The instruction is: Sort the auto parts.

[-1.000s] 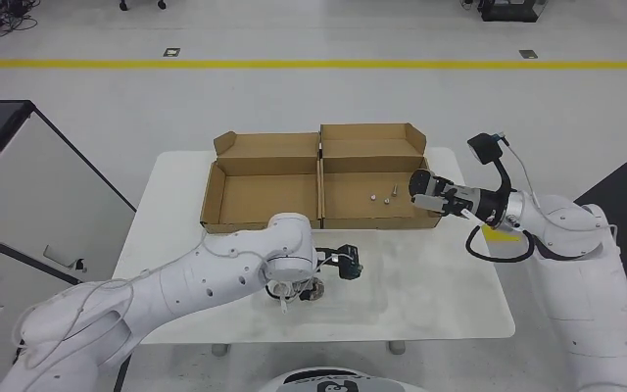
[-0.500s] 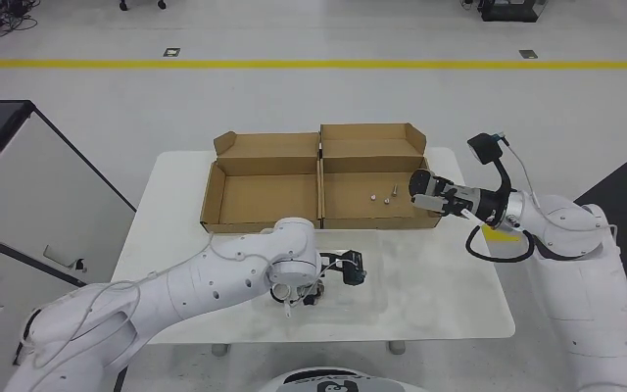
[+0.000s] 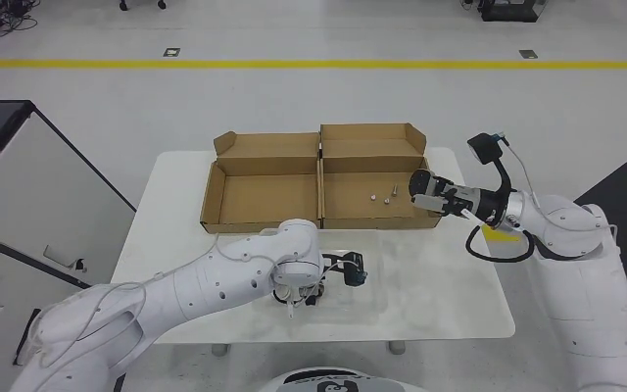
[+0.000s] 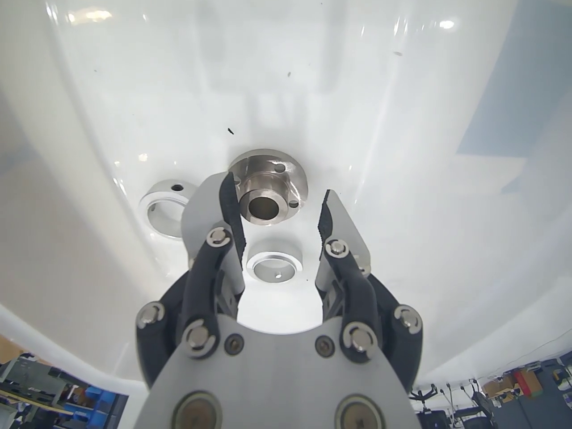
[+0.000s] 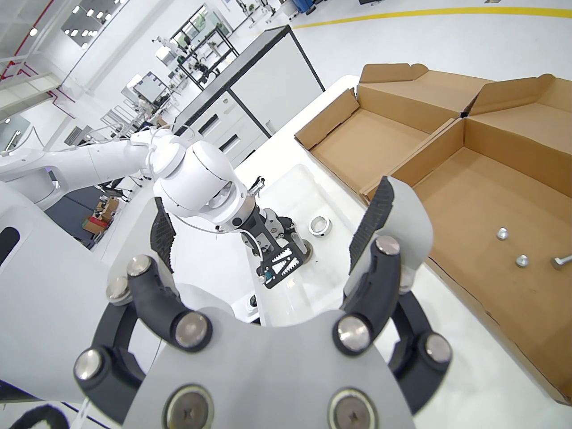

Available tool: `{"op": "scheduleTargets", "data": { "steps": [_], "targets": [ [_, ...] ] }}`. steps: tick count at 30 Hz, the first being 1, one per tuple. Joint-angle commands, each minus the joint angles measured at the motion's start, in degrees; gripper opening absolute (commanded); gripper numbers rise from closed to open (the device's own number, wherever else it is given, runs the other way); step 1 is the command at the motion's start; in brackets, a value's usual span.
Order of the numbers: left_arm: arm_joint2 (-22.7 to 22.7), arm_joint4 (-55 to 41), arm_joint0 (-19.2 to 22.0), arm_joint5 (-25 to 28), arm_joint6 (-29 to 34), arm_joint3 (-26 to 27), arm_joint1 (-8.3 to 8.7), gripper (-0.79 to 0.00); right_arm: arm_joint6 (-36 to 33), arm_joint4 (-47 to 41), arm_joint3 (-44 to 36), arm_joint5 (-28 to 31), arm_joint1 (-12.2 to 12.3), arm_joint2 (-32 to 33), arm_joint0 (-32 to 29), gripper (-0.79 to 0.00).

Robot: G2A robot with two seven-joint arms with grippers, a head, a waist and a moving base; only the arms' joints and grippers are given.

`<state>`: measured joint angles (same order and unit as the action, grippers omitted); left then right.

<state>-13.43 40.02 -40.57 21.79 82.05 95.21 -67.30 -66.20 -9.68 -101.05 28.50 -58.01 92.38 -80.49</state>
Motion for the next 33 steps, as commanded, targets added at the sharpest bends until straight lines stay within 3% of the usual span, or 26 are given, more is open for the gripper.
{"op": "scheduleTargets", "data": {
  "steps": [1, 33],
  "targets": [
    [-0.11, 0.18, -0.11, 0.03, 0.05, -0.03, -0.03, -0.419, 0.0, 0.0, 0.0, 0.0, 0.0, 0.0, 0.0, 0.0],
    [-0.8, 2.19, -0.88, -0.18, 0.63, -1.43, -1.25, -0.437, 0.0, 0.0, 0.0, 0.0, 0.0, 0.0, 0.0, 0.0]
  ]
}}
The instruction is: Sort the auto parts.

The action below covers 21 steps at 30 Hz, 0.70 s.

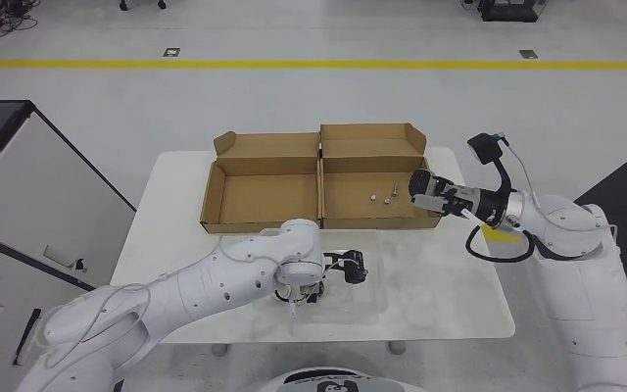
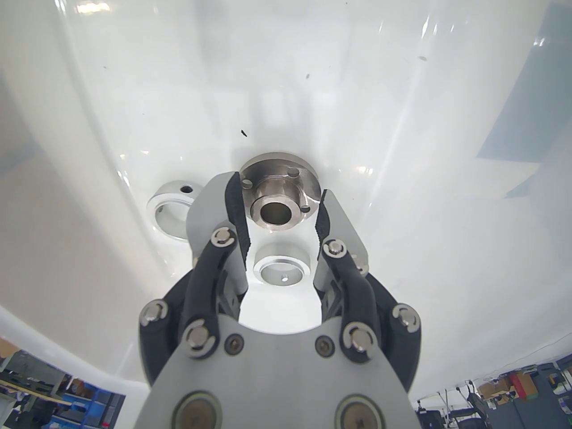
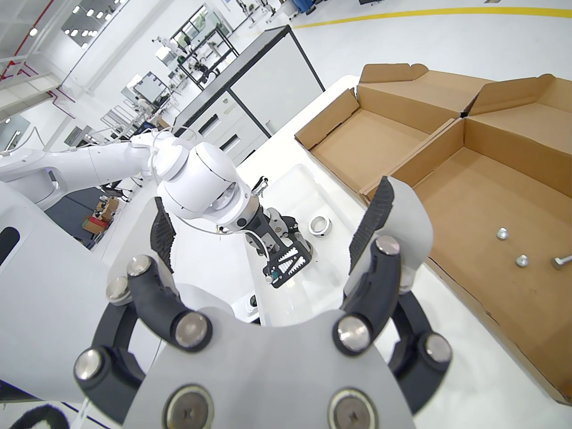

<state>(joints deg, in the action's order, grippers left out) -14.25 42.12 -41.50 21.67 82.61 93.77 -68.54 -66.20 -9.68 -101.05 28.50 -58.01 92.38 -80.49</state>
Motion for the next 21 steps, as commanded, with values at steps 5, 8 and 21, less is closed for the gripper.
{"op": "scheduleTargets", "data": {
  "steps": [5, 8, 21],
  "targets": [
    [0.0, 0.45, 0.19, -0.51, 0.51, 0.27, -0.01, -0.431, 0.0, 0.0, 0.0, 0.0, 0.0, 0.0, 0.0, 0.0],
    [0.05, 0.66, 0.2, -0.67, 0.67, 0.19, -0.01, -0.434, 0.0, 0.0, 0.0, 0.0, 0.0, 0.0, 0.0, 0.0],
    [0.8, 0.88, 0.29, -0.41, 0.41, -0.6, -0.28, -0.785, 0.0, 0.0, 0.0, 0.0, 0.0, 0.0, 0.0, 0.0]
  ]
}}
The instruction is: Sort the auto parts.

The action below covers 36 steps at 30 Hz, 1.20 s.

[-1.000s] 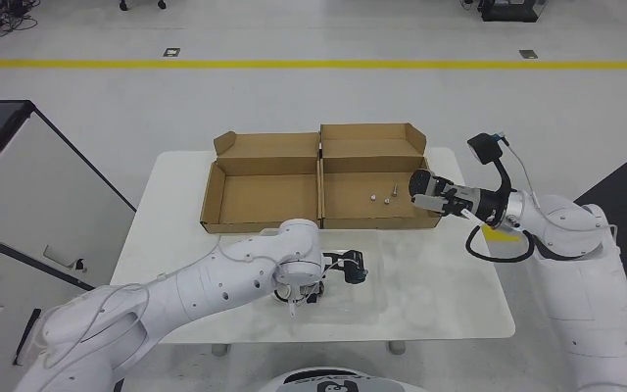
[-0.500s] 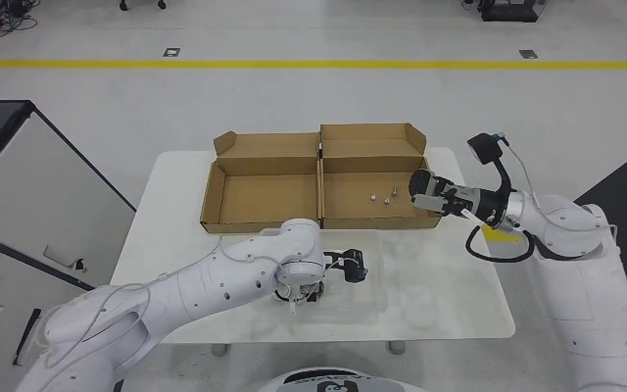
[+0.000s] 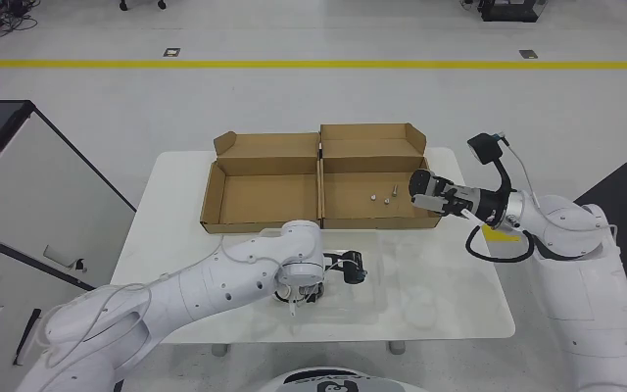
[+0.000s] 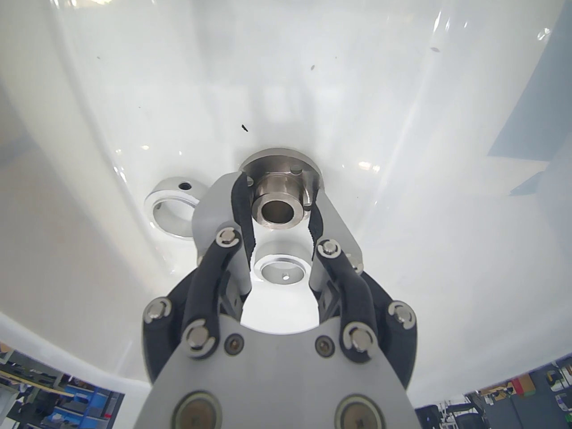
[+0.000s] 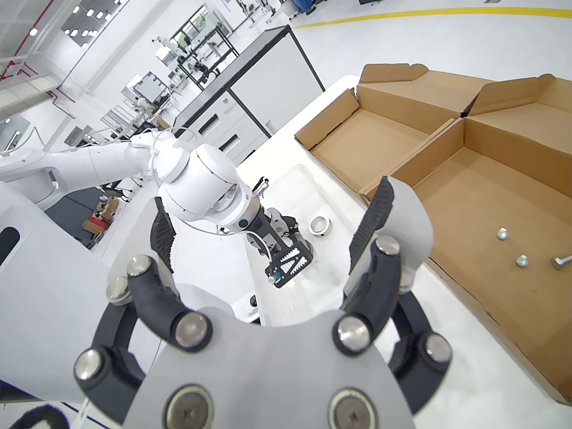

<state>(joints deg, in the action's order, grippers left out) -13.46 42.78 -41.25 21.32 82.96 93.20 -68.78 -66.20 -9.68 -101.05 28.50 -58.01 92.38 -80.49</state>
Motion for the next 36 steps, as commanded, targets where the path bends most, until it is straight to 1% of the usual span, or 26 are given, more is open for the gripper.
{"op": "scheduleTargets", "data": {
  "steps": [1, 4, 7, 11, 14, 17, 21, 22, 34, 36],
  "targets": [
    [0.02, 0.35, 0.02, -0.09, 0.08, -0.07, -0.08, -0.785, 0.0, 0.0, 0.0, 0.0, 0.0, 0.0, 0.0, 0.0],
    [0.06, 1.01, -0.03, -0.18, 0.15, -0.15, -0.16, -0.785, 0.0, 0.0, 0.0, 0.0, 0.0, 0.0, 0.0, 0.0],
    [-0.9, 0.96, 0.15, 0.14, -0.73, -0.07, 0.0, -0.785, 0.0, 0.0, 0.0, 0.0, 0.0, 0.0, 0.0, 0.0],
    [-2.89, -0.56, 0.79, 0.57, -0.57, 2.55, 0.64, -0.785, 0.0, 0.0, 0.0, 0.0, 0.0, 0.0, 0.0, 0.0],
    [-3.37, -2.08, 2.15, 0.31, -0.3, 5.34, 1.39, -0.785, 0.0, 0.0, 0.0, 0.0, 0.0, 0.0, 0.0, 0.0],
    [-3.14, -4.27, 4.38, -0.09, 0.1, 8.29, 2.33, -0.785, 0.0, 0.0, 0.0, 0.0, 0.0, 0.0, 0.0, 0.0],
    [-2.25, -7.06, 7.29, -0.29, 0.3, 10.64, 3.17, -0.785, 0.0, 0.0, 0.0, 0.0, 0.0, 0.0, 0.0, 0.0],
    [-2.22, -8.14, 7.71, 0.02, -0.01, 10.55, 3.28, -0.785, 0.0, 0.0, 0.0, 0.0, 0.0, 0.0, 0.0, 0.0],
    [-2.22, -8.14, 7.71, 0.02, -0.01, 10.55, 3.28, -0.785, 0.0, 0.0, 0.0, 0.0, 0.0, 0.0, 0.0, 0.0],
    [-3.68, -8.84, 6.69, -1.08, -2.86, 9.08, 3.72, -0.785, 0.0, 0.0, 0.0, 0.0, 0.0, 0.0, 0.0, 0.0]
  ]
}}
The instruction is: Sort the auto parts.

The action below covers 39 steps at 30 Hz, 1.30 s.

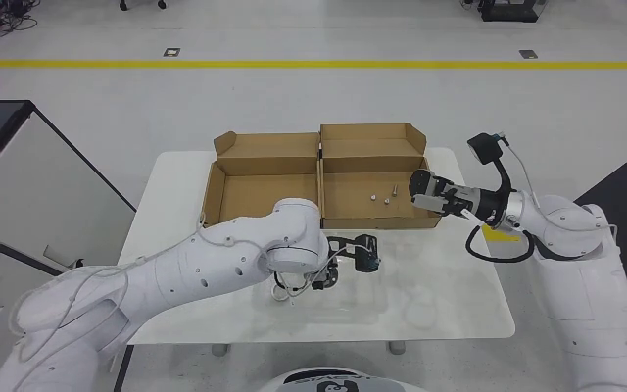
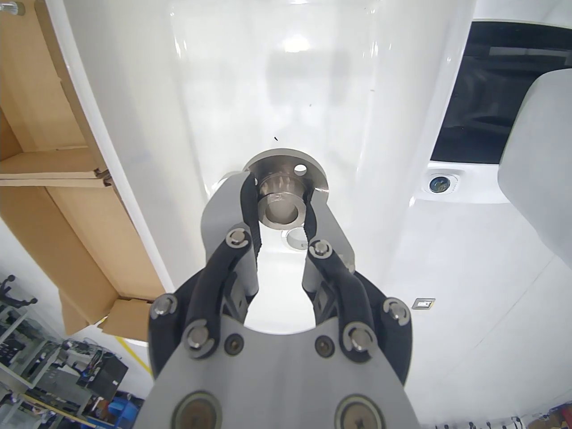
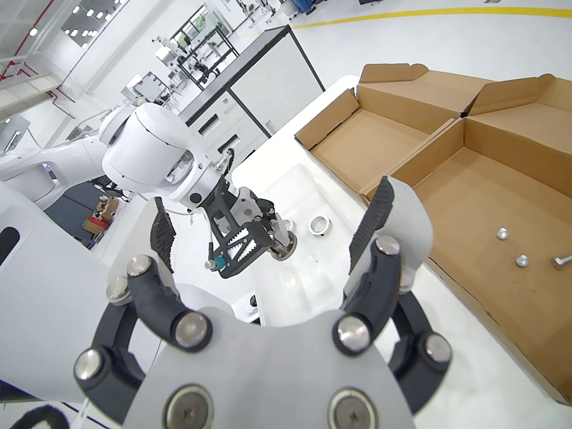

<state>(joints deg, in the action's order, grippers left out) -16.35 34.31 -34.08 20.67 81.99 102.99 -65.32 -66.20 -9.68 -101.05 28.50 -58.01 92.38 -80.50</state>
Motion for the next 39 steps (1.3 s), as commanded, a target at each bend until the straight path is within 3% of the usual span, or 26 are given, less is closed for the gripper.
{"op": "scheduleTargets", "data": {
  "steps": [1, 11, 17, 26, 39],
  "targets": [
    [-2.16, -0.83, -0.73, -0.86, -3.18, -1.02, 0.7, -0.785, 0.0, 0.0, 0.0, 0.0, 0.0, 0.0, 0.0, 0.0],
    [-19.96, -12.53, -10.45, 3.6, -11.26, 0.7, 8.35, -0.785, 0.0, 0.0, 0.0, 0.0, 0.0, 0.0, 0.0, 0.0],
    [-30.36, -18.03, -16.85, 5.23, -18.91, -0.15, 11.4, -0.785, 0.0, 0.0, 0.0, 0.0, 0.0, 0.0, 0.0, 0.0],
    [-39.96, -28.9, -23.85, 11.33, -31.81, -1.26, 13.05, -0.785, 0.0, 0.0, 0.0, 0.0, 0.0, 0.0, 0.0, 0.0],
    [-45.8, -48.66, -30.1, 35.49, -43.28, -4.74, 13.27, -0.785, 0.0, 0.0, 0.0, 0.0, 0.0, 0.0, 0.0, 0.0]
  ]
}}
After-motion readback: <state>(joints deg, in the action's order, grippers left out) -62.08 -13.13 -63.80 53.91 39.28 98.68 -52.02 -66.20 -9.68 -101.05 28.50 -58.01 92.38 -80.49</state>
